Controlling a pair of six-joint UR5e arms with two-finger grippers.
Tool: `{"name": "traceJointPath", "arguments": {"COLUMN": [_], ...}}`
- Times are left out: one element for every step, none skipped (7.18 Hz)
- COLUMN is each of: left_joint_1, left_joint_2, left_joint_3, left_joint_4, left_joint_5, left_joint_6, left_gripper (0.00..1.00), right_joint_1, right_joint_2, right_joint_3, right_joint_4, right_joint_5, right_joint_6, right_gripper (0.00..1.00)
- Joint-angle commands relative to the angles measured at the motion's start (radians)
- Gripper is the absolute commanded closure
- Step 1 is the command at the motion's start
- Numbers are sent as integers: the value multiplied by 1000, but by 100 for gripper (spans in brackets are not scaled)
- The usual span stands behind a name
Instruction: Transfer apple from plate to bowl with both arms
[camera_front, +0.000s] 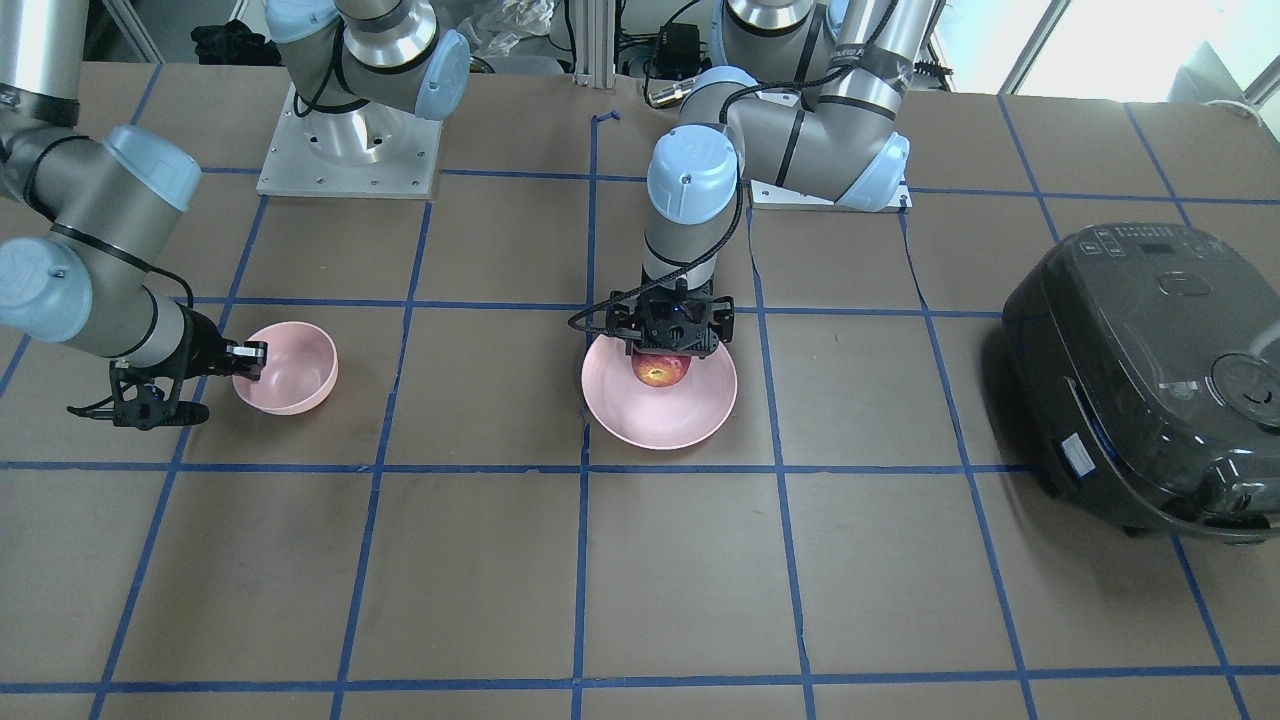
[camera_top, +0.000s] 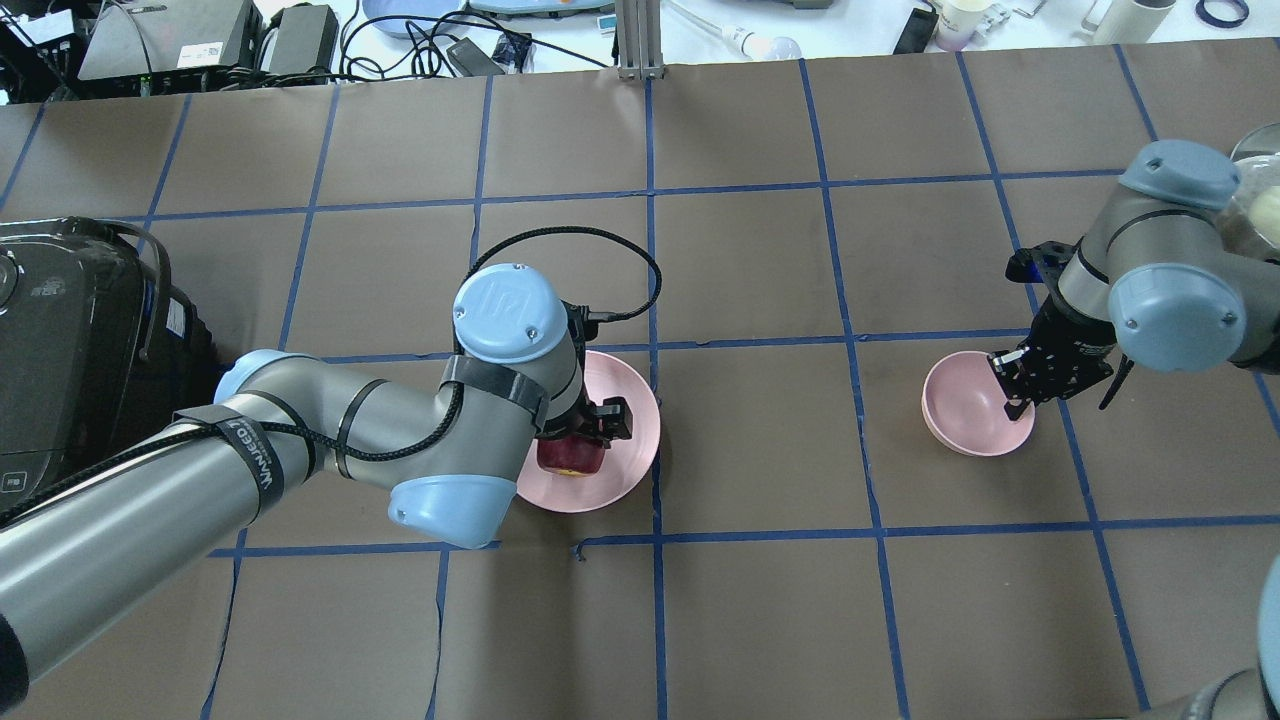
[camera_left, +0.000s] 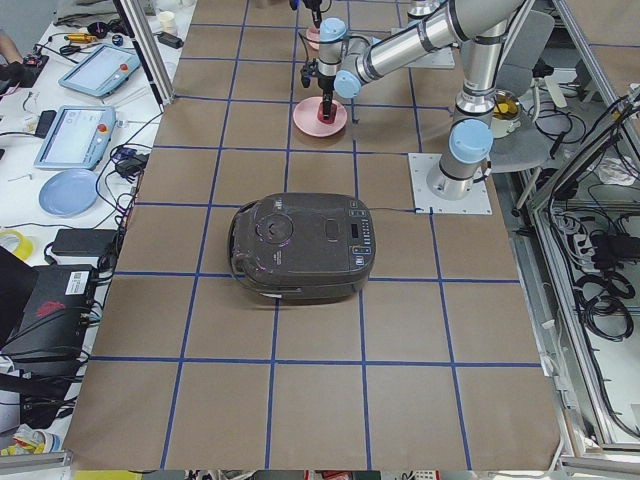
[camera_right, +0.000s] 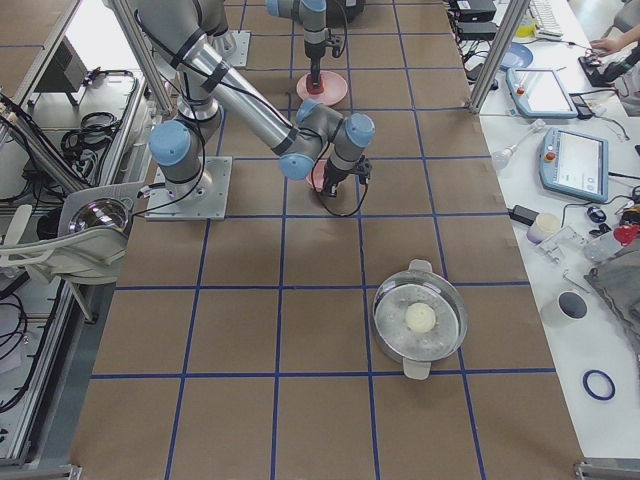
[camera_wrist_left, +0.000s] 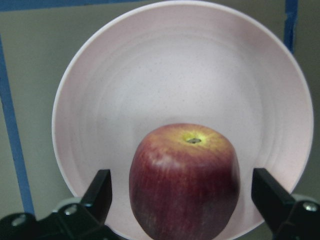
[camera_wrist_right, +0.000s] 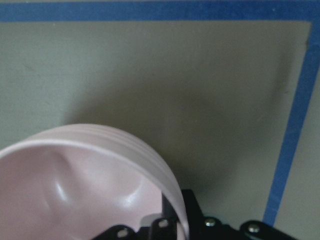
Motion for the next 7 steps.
{"name": "traceJointPath", "arguments": {"left_joint_1": [0, 0, 0, 0, 4, 10, 18], "left_joint_2": [-25, -35, -37, -34, -13, -2, -2], "left_joint_3": [-11, -10, -10, -3, 12, 71, 145], "left_joint_4": [26, 48, 52, 53, 61, 37, -81], "left_joint_5": [-4, -4, -4, -4, -1, 5, -7], "left_joint_6": [0, 0, 0, 0, 17, 17, 0], "left_gripper": [0, 10, 48, 80, 92, 93, 93], "right_joint_1": [8, 57, 128, 211, 295, 359, 388], "right_joint_2": [-69, -75, -63, -43, -10, 25, 38], "right_joint_3": [-72, -99, -100, -97, -94, -92, -78], "right_joint_4": [206, 249, 231, 168, 125, 64, 27], "right_joint_5": [48, 161, 197, 230, 274, 303, 302], "right_joint_6": [94, 144, 209, 284, 336, 363, 401], "right_gripper": [100, 100, 100, 100, 100, 100, 100]}}
